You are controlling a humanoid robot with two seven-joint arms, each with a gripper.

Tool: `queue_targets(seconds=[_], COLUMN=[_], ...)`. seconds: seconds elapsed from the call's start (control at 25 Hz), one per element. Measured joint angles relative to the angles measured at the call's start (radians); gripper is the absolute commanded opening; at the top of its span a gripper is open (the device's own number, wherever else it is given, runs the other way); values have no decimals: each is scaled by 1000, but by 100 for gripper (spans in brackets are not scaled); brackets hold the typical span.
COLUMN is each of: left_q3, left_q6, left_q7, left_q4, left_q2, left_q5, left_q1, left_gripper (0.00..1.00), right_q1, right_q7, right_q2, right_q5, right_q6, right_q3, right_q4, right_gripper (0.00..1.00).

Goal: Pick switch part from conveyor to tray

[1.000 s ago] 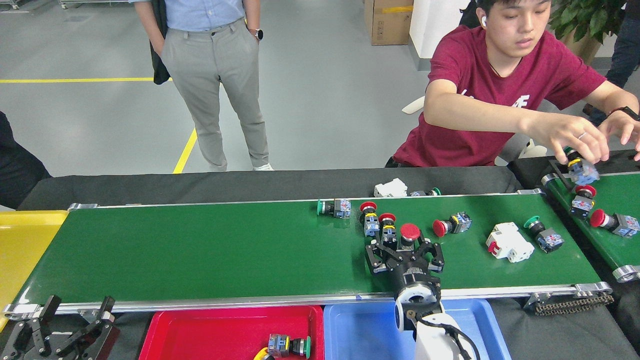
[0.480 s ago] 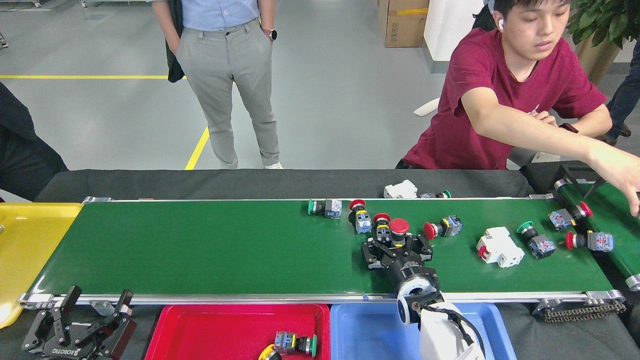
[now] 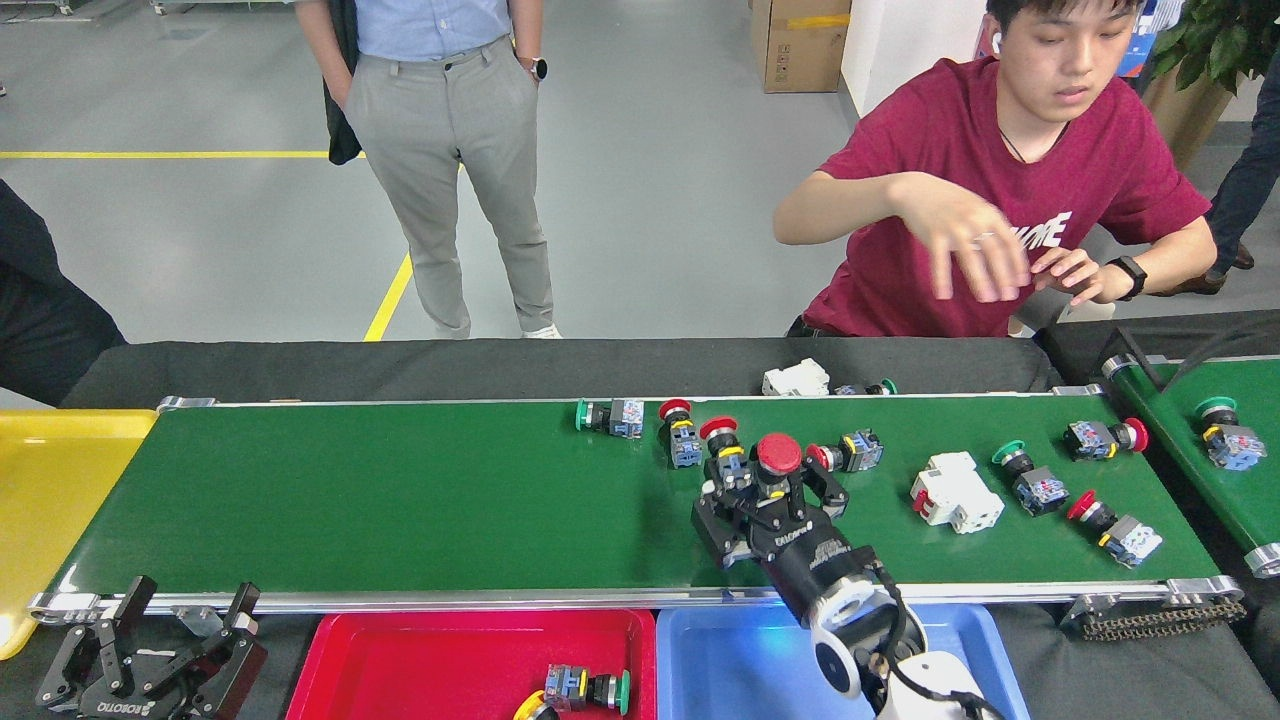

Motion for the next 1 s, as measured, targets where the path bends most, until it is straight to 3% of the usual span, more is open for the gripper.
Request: queue_targets(seconds=[0.16,0.28,0.32,0.36,0.4,0.84,1.0], left_q3=[0,0,0,0,0,0,0], left_q6=[0,0,0,0,0,0,0], left_q7=[0,0,0,0,0,0,0], left_q4=[0,0,0,0,0,-1,-1], left_q2=[0,0,0,0,0,0,0], left_q5=[0,0,0,0,0,0,0], left_q1=[2,2,3,3,3,3,3], left_gripper=[100,100,100,100,100,100,100], right_q1=[104,139,147,157,168,197,169], right_q7=[21,26,26,28,37,78,79], right_q2=[4,4,4,4,6,25,71], right_q5=[0,2,2,2,3,3,1], right_q6=[-174,-220,-226,-229,-229,-237,-198], right_q3=[63,139,163,185,196,201,162], right_q4=[-64,-83,-85,-86,-87,-89,-90], right_gripper=[15,24,41,80,96,97,97])
